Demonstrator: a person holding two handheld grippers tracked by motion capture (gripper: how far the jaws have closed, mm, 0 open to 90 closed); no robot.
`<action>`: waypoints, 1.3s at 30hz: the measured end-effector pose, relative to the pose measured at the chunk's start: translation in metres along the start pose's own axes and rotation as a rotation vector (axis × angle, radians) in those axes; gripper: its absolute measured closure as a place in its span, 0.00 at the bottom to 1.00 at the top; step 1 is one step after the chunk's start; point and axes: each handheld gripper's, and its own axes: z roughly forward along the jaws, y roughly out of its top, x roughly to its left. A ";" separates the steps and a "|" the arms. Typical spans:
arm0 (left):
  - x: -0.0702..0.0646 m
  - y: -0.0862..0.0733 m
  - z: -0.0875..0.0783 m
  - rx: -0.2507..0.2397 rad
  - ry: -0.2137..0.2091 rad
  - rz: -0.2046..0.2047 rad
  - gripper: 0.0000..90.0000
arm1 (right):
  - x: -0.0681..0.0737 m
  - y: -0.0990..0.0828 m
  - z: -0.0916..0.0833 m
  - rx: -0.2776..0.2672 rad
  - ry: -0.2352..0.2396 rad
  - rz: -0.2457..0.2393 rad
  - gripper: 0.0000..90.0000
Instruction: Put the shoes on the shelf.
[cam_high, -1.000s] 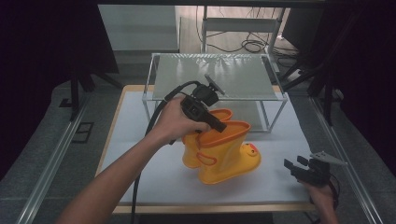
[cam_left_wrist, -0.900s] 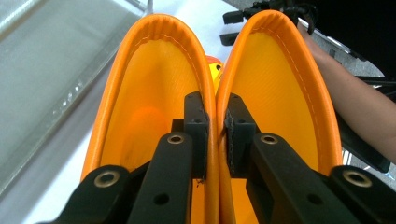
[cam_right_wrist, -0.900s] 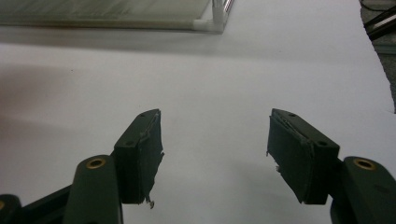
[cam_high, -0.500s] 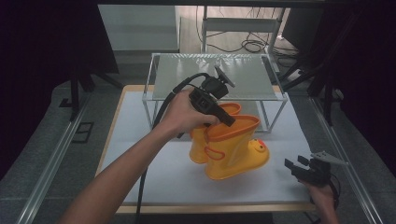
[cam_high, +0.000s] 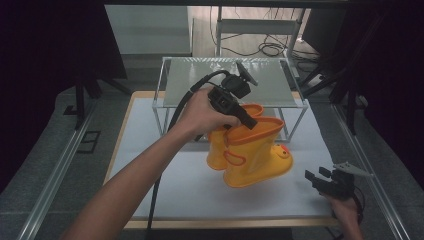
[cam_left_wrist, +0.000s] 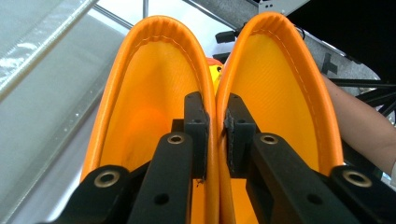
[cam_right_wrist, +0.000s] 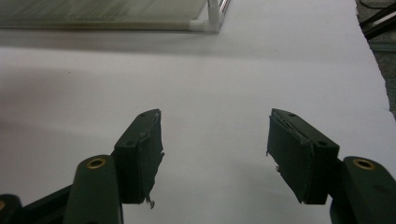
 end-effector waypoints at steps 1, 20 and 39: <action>-0.001 0.001 0.000 -0.001 0.004 0.001 0.92 | 0.000 0.000 0.000 -0.004 -0.001 0.000 0.39; -0.005 0.037 -0.020 -0.035 0.005 0.011 0.92 | -0.002 0.000 0.000 -0.005 0.004 0.014 0.39; 0.014 0.084 -0.069 -0.130 0.068 -0.087 0.92 | -0.009 -0.001 -0.003 -0.007 -0.002 0.031 0.40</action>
